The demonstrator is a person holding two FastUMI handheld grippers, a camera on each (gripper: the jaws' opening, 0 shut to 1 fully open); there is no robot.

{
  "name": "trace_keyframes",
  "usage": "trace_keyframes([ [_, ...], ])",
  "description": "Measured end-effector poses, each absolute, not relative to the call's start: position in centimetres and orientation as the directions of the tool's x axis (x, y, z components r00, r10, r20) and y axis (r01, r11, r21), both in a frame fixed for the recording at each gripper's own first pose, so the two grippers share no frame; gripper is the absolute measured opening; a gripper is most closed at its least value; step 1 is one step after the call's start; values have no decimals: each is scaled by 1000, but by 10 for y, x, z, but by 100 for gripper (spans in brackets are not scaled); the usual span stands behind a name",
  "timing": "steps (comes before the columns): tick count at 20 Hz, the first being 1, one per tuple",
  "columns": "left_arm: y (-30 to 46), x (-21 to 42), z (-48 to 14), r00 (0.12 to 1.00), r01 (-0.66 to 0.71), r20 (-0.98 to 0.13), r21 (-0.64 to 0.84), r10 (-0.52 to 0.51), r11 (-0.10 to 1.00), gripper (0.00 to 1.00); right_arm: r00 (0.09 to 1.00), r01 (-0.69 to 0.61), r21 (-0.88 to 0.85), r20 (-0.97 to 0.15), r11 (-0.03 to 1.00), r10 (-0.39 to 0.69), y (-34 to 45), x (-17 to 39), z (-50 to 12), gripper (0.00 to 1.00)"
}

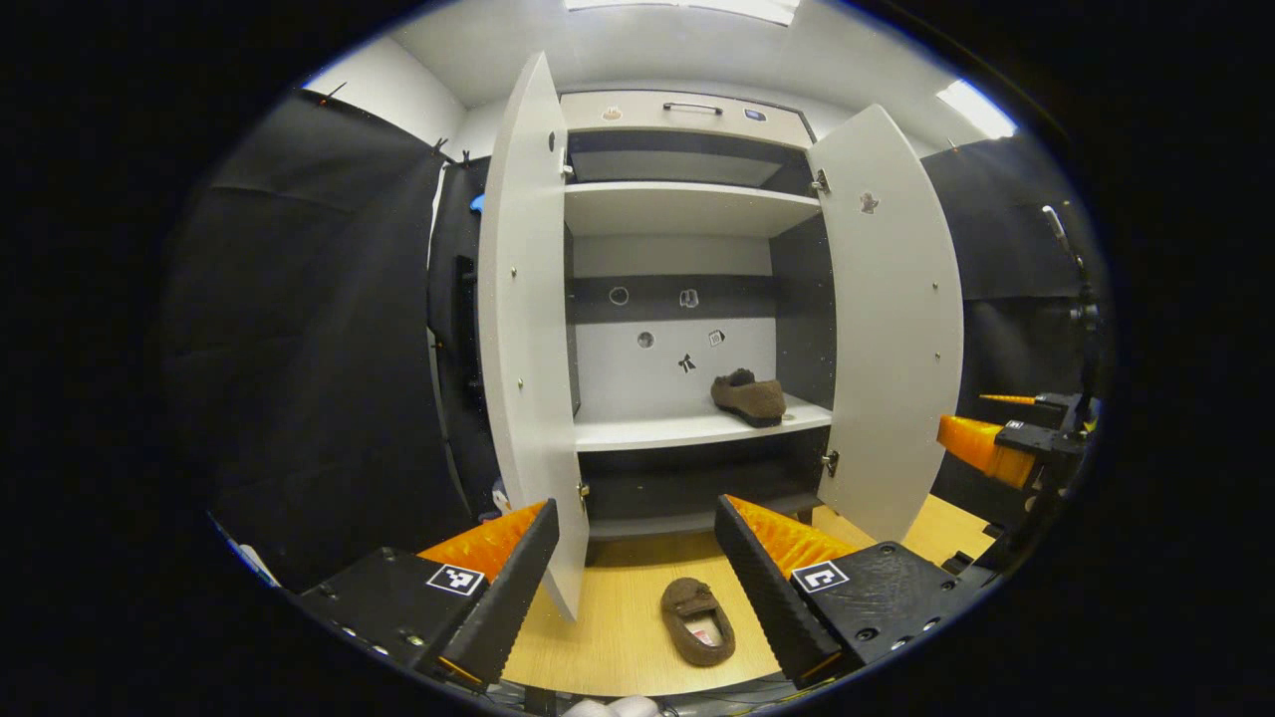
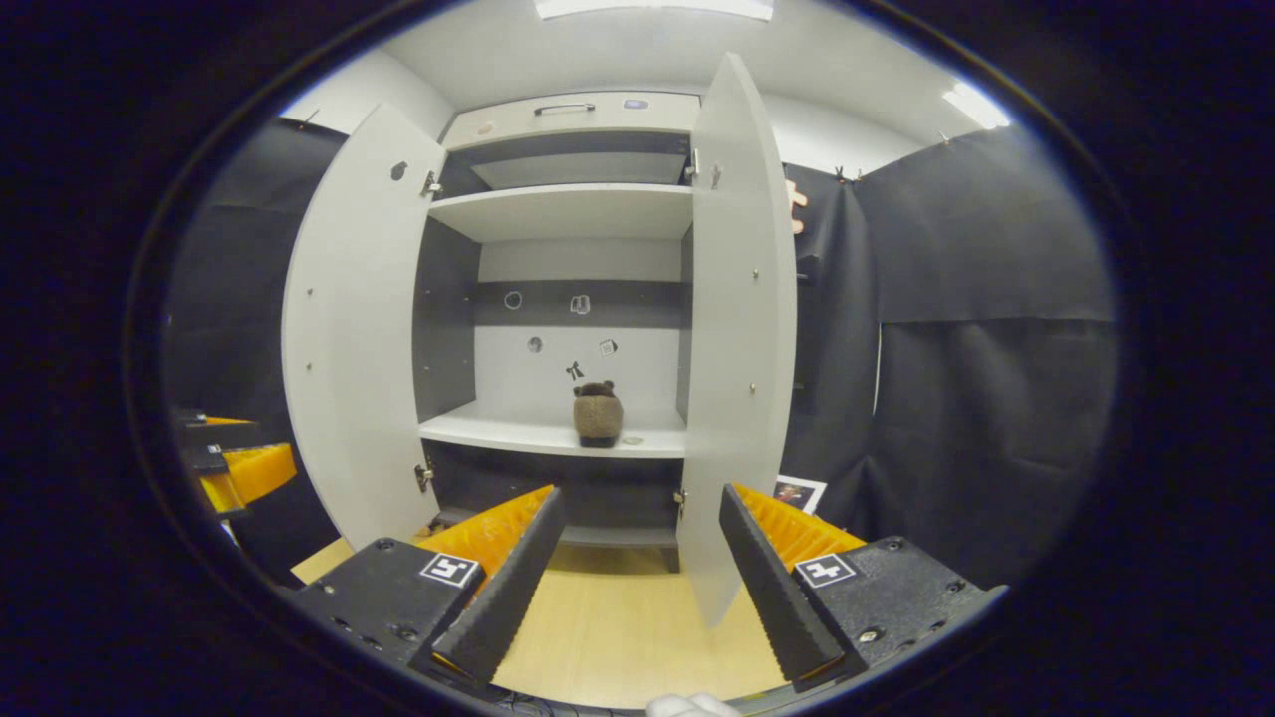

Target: Grab one shoe with the right hand and put it into the shoe cabinet, grab the other shoe with the left hand and put it into the shoe cabinet; then close the right door with the right hand and the left door with the left hand.

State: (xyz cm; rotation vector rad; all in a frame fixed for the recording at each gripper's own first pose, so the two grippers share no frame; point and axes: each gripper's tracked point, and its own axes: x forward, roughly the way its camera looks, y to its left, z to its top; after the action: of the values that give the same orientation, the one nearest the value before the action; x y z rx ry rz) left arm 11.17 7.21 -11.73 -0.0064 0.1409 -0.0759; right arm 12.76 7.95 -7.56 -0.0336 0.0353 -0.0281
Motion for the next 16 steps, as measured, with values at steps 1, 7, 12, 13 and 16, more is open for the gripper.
trace_keyframes([
  [1, 65, 113, -130, 982, 89, -163, -18, -90, 996, 96, 999, 29, -39, -39, 999, -30, 79, 127, -75, 100],
  [7, 25, 122, -239, 924, 149, -349, -51, -157, 988, 96, 995, 38, -79, -92, 996, -45, 65, 123, -79, 100],
  [12, 18, 130, -344, 839, 118, -524, -86, -146, 989, 97, 986, 58, -85, -148, 995, -71, 52, 116, -89, 100],
  [13, 21, 134, -358, 828, 115, -544, -74, -136, 991, 96, 984, 65, -88, -160, 994, -78, 49, 115, -92, 100],
  [16, 26, 153, -394, 803, 110, -583, -57, -122, 992, 96, 977, 83, -86, -187, 993, -98, 43, 111, -95, 100],
])
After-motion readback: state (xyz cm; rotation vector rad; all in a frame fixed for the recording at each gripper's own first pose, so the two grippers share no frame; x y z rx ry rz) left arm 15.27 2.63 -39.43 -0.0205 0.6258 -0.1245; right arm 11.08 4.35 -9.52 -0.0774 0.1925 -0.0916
